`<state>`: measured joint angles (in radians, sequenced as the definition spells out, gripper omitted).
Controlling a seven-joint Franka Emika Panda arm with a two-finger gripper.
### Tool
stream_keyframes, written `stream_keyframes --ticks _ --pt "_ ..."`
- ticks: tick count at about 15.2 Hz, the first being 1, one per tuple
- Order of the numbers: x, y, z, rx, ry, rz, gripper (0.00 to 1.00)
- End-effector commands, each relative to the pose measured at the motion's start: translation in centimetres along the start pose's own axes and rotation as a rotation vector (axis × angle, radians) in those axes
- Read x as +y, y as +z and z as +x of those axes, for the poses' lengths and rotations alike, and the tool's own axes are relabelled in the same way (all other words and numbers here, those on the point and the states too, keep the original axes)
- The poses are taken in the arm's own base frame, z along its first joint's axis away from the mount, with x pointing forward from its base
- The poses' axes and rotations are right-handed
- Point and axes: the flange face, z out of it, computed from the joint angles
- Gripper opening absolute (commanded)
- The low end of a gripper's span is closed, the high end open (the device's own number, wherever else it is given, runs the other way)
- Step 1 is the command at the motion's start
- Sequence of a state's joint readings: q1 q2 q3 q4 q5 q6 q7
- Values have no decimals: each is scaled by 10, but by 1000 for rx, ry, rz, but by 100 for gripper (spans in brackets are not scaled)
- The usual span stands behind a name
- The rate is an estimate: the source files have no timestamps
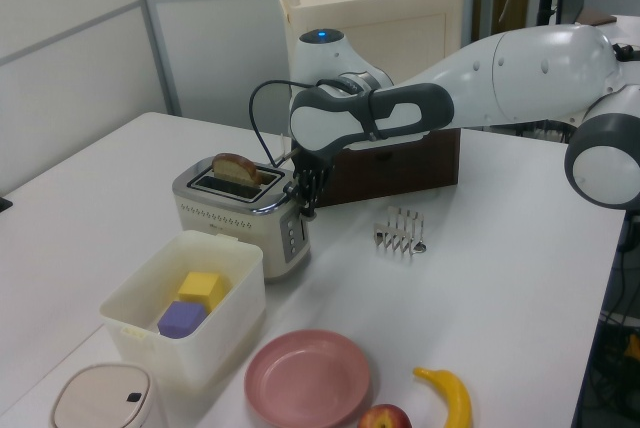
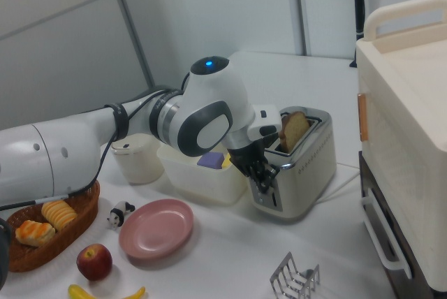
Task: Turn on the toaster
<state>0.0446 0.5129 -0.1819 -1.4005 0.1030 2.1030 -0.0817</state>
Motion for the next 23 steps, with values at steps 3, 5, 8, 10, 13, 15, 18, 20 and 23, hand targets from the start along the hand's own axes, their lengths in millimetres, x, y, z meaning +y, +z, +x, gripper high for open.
stream_keyframes --ticks 3,5,8,10,13,15,18,20,23 --pt "-2 31 3 34 -18 -4 0" --pt "-2 44 1 37 -20 -11 0" --pt "-2 66 -1 13 -28 -23 0" --pt "-2 79 -4 -6 -38 -37 0" --pt "-1 92 -7 -27 -48 -49 0" --pt "-1 110 -10 -52 -52 -57 0" --pt "-1 116 -11 -61 -60 -68 0" --pt "-2 110 -8 -49 -47 -63 0" --pt "-2 109 -8 -48 -49 -65 0"
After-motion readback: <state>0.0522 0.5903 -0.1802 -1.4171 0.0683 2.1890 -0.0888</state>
